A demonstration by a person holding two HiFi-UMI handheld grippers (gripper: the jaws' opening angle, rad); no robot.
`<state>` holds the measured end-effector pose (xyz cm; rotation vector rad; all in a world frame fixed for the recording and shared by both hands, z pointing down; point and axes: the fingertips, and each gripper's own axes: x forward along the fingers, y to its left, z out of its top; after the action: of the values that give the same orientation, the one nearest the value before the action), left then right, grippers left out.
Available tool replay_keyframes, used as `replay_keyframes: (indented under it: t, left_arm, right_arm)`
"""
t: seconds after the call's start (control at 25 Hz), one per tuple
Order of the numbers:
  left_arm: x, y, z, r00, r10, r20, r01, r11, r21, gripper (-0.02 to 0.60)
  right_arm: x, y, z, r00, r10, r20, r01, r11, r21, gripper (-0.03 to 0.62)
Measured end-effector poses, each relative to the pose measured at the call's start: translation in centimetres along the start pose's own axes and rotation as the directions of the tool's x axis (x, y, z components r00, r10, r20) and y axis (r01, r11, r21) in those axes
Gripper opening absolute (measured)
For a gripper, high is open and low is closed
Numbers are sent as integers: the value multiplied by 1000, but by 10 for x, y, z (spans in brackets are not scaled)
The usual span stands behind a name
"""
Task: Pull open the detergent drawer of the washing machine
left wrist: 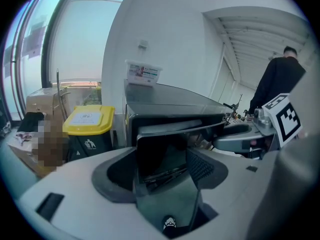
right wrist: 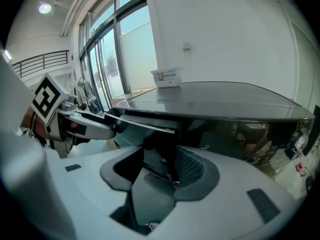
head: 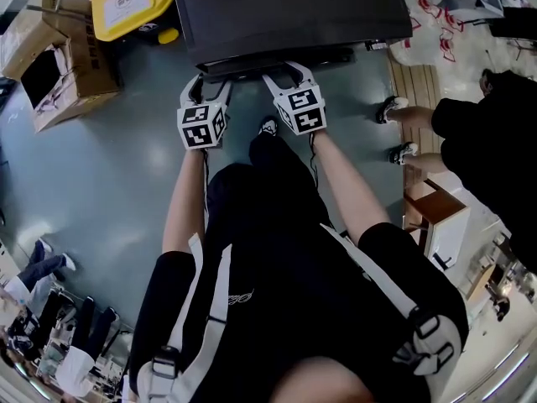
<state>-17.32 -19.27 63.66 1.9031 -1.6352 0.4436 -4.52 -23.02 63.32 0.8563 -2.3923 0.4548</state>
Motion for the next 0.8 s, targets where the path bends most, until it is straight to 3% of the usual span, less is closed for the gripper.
replay_keyframes:
  t: [0.8]
  left_arm:
    - [-11, -8, -8, 1000, -6, 7, 6, 1000, -2, 298]
  right_arm:
    - [-12, 5, -8, 1000, -15, -4, 15, 1000, 5, 199]
